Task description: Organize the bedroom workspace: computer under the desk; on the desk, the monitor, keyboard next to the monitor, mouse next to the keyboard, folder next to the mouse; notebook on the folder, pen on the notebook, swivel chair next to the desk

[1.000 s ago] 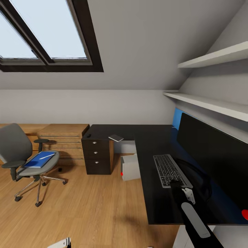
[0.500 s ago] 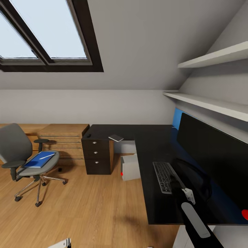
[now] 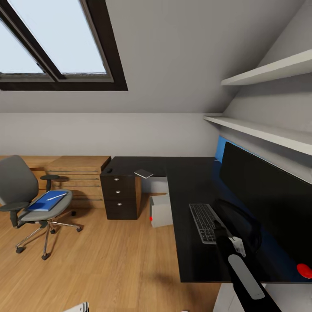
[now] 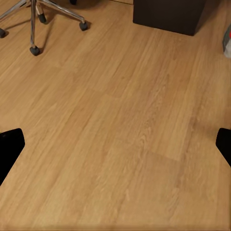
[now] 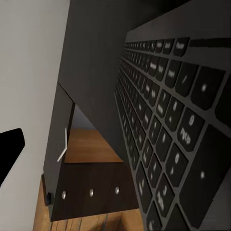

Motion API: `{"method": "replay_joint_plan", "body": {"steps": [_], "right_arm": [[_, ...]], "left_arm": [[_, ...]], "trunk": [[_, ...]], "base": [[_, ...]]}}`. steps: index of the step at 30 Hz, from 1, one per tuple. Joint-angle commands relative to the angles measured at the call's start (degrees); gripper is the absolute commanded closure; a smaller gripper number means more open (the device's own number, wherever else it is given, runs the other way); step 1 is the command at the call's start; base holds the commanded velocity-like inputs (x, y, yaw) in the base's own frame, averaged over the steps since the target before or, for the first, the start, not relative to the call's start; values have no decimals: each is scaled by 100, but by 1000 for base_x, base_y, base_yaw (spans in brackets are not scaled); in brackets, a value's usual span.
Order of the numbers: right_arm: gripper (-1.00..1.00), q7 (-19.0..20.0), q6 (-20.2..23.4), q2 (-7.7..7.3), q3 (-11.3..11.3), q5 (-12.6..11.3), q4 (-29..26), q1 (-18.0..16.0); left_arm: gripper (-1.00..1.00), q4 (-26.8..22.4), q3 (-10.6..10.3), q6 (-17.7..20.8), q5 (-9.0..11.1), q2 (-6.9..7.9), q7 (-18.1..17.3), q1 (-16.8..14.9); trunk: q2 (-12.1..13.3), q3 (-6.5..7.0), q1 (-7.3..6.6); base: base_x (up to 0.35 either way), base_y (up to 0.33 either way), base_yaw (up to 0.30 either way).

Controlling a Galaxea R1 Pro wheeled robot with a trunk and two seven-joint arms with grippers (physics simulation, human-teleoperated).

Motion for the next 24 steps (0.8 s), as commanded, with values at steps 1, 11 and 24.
{"method": "replay_joint_plan", "body": {"steps": [1, 11, 24], "right_arm": [[-100, -21, -50, -9, 26, -59, -6, -4], [-100, -21, -50, -9, 26, -59, -5, -4], [-100, -34, -30, -17, 26, -75, -5, -4]], "left_arm": [[-100, -6, 2, -17, 46, -4, 3, 1], [-100, -24, -12, -7, 59, -26, -6, -1], [-100, -40, -15, -6, 61, -29, -7, 0]], "trunk": [[-4, -7, 1], [-165, -79, 88], [-686, -312, 374]], "base": [[0, -30, 0], [0, -5, 0], [0, 0, 0]]}}
